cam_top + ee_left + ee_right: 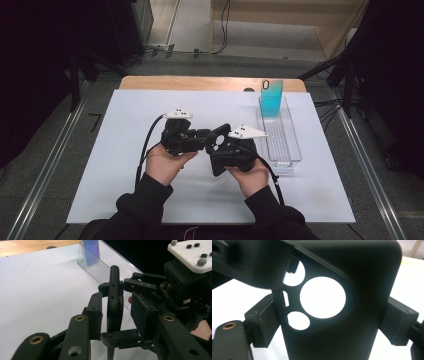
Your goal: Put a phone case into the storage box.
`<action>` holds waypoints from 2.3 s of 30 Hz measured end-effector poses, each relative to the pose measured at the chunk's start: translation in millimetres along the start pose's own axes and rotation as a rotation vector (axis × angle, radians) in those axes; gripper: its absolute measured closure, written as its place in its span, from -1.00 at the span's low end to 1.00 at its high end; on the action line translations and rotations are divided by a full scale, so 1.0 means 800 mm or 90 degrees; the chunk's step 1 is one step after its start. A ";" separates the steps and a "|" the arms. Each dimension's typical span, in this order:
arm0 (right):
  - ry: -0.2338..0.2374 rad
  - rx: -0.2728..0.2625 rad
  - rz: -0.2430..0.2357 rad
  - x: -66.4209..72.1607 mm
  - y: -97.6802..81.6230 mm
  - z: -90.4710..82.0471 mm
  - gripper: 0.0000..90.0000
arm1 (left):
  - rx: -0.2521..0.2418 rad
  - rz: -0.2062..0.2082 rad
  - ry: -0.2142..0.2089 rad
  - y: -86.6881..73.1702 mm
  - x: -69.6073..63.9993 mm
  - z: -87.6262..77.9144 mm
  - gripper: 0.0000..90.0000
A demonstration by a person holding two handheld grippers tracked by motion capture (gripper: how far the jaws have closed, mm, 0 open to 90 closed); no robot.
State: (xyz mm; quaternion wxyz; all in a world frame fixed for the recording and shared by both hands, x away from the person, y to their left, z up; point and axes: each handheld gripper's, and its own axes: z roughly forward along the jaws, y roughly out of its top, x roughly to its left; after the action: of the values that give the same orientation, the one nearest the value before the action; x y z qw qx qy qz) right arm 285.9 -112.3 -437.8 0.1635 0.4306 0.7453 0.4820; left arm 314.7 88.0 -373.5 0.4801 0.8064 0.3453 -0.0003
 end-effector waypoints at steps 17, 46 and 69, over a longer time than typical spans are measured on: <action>0.034 0.009 0.026 -0.030 0.000 -0.010 -0.72 | -0.023 0.036 -0.068 -0.004 0.019 -0.027 -0.29; 0.175 0.035 -0.015 -0.067 0.031 -0.044 -0.72 | 0.026 0.077 -0.070 -0.076 0.061 -0.036 -0.35; 0.166 0.015 -0.007 -0.104 0.055 -0.077 -0.73 | 0.051 0.099 -0.057 -0.122 0.073 -0.056 -0.35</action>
State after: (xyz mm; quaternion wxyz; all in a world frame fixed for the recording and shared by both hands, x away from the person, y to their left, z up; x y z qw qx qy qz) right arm 314.7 -206.9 -384.8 0.0626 0.3621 0.7684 0.5240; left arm 289.9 184.5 -444.0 0.4611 0.8485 0.2593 -0.0126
